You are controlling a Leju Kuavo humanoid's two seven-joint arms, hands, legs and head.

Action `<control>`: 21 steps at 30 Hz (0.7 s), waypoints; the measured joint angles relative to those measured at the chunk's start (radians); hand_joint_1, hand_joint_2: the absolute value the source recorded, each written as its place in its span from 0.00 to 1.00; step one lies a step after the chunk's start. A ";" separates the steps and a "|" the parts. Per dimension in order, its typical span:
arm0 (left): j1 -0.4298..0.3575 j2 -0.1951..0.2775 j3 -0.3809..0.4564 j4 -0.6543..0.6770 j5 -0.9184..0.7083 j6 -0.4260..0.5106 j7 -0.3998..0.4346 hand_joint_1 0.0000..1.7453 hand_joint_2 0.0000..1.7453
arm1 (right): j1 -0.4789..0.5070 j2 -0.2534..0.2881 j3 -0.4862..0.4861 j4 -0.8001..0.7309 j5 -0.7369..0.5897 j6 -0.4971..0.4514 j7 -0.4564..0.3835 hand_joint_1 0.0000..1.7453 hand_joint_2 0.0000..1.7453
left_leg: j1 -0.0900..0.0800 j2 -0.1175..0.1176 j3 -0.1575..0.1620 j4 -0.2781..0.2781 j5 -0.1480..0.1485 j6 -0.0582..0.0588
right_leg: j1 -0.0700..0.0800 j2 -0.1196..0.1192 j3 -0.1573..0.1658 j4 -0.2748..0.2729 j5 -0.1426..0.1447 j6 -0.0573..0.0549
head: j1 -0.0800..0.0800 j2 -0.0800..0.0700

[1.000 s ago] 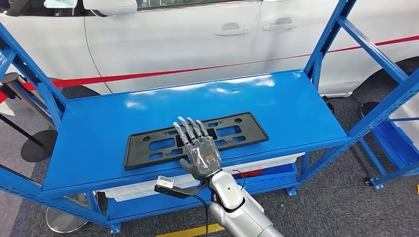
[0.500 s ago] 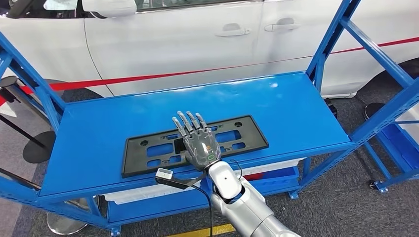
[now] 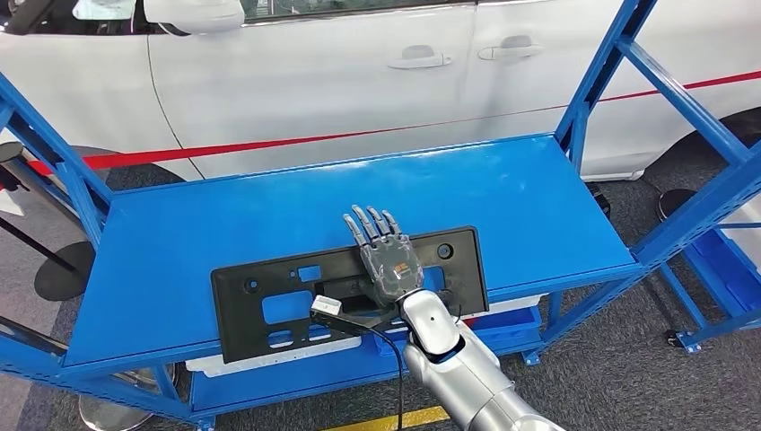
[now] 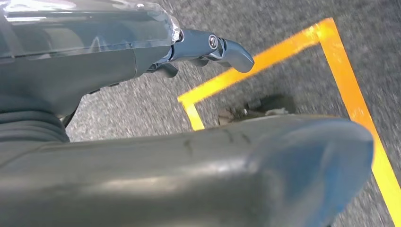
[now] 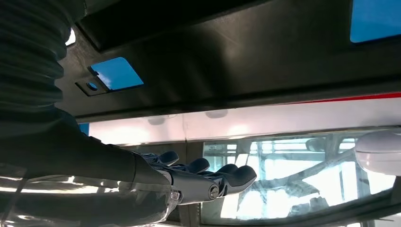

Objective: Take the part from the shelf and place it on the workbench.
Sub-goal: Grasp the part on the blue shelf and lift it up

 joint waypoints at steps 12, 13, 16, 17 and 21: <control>-0.001 0.001 -0.001 0.002 0.017 0.018 -0.012 0.00 0.00 | 0.031 -0.072 -0.128 -0.430 -0.714 -0.010 -0.244 0.00 1.00 | 0.004 -0.001 0.009 0.002 -0.013 0.007 | -0.019 -0.006 -0.043 0.046 0.011 0.027 | 0.000 0.000; -0.001 0.001 0.000 0.002 0.017 0.018 -0.011 0.00 0.00 | 0.033 -0.078 -0.139 -0.470 -0.735 -0.006 -0.249 0.00 1.00 | 0.002 -0.002 0.009 0.003 -0.015 0.001 | -0.017 -0.006 -0.032 0.021 0.014 0.022 | 0.000 0.000; 0.000 0.002 0.000 0.002 0.017 0.018 -0.011 0.00 0.00 | 0.038 -0.091 -0.160 -0.557 -0.757 -0.001 -0.252 0.00 1.00 | 0.003 0.000 0.011 0.003 -0.021 -0.016 | -0.015 -0.002 -0.030 0.013 0.010 0.004 | 0.000 0.000; -0.001 0.002 0.000 0.002 0.017 0.018 -0.011 0.00 0.00 | 0.039 -0.093 -0.165 -0.578 -0.759 -0.001 -0.252 0.00 1.00 | 0.004 0.000 0.007 0.017 -0.033 -0.021 | -0.016 -0.003 -0.027 0.010 0.010 -0.004 | 0.000 0.000; -0.001 0.004 0.000 0.002 0.017 0.018 -0.010 0.00 0.00 | 0.047 -0.098 -0.174 -0.627 -0.759 -0.004 -0.259 0.00 1.00 | 0.006 0.002 -0.100 0.246 -0.143 -0.032 | -0.014 -0.005 -0.020 0.006 0.005 -0.022 | 0.000 0.000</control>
